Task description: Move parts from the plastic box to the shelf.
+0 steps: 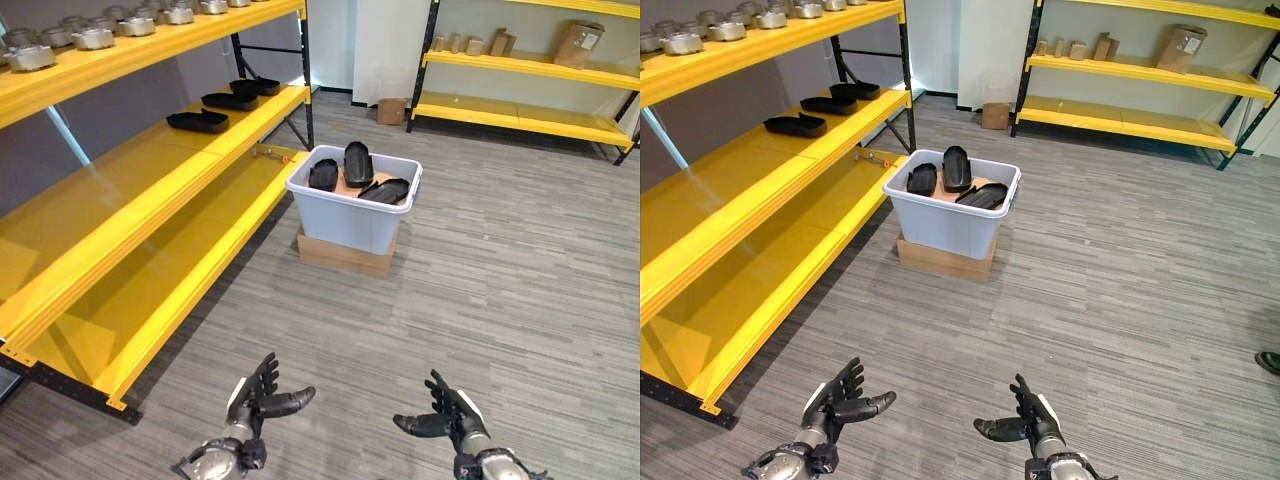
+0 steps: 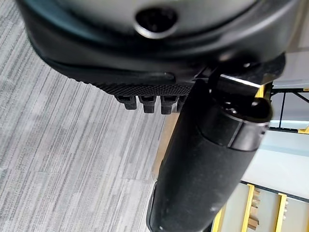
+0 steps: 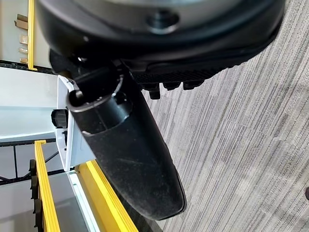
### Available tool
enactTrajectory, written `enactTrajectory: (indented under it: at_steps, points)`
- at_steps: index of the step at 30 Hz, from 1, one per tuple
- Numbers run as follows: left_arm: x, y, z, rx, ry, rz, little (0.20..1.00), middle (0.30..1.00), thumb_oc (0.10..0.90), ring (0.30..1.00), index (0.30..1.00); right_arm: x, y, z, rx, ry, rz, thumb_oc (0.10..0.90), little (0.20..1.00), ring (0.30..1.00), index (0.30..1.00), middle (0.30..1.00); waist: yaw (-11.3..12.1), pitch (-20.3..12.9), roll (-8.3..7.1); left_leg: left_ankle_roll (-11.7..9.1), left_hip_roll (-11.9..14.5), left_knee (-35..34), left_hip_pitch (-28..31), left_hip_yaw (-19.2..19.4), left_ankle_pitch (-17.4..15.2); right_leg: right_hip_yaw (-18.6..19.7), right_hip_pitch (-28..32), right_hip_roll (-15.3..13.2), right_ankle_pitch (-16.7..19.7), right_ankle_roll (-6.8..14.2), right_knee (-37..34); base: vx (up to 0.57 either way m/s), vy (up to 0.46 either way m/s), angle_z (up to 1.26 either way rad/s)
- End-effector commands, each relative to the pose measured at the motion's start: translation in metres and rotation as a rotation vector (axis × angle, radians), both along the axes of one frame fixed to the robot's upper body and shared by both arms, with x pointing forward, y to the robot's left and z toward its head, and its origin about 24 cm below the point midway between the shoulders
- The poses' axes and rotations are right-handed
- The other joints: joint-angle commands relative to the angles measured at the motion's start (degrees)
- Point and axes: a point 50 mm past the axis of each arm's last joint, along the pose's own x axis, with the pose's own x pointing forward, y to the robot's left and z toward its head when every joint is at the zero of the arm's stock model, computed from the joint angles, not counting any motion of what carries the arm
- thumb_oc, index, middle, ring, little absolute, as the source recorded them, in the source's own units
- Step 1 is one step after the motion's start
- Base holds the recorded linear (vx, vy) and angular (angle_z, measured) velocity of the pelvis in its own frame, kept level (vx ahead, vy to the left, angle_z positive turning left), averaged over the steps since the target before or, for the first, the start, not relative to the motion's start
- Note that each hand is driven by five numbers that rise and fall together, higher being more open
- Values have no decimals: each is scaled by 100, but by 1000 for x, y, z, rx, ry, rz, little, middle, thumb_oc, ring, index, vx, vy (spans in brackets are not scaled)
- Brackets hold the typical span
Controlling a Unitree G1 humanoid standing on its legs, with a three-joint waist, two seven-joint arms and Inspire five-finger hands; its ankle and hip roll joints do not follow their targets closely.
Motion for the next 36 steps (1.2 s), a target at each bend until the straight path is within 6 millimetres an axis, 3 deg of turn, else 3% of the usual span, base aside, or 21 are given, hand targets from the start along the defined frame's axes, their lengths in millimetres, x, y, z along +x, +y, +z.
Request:
enactTrajectory:
  at_steps: [1, 36]
  points:
    - [36, 0, 31, -17, -213, -8, 1000, 1000, 900, 1000, 1000, 32, 5, 26, 29, -184, 32, 900, 1000, 1000, 1000, 1000, -33, -179, -114, -296, 444, -22, 105, 133, -120, -76, -79, -362, -78, 435, 2, 0, 0, 0]
    - [40, 3, 35, 25, -223, -31, 1000, 1000, 900, 1000, 1000, 36, 1, 29, -11, -188, 70, 900, 1000, 1000, 1000, 1000, -7, -161, -134, -217, 356, -22, 138, 14, -195, -117, 2, -440, -104, 446, 58, 0, 0, 0]
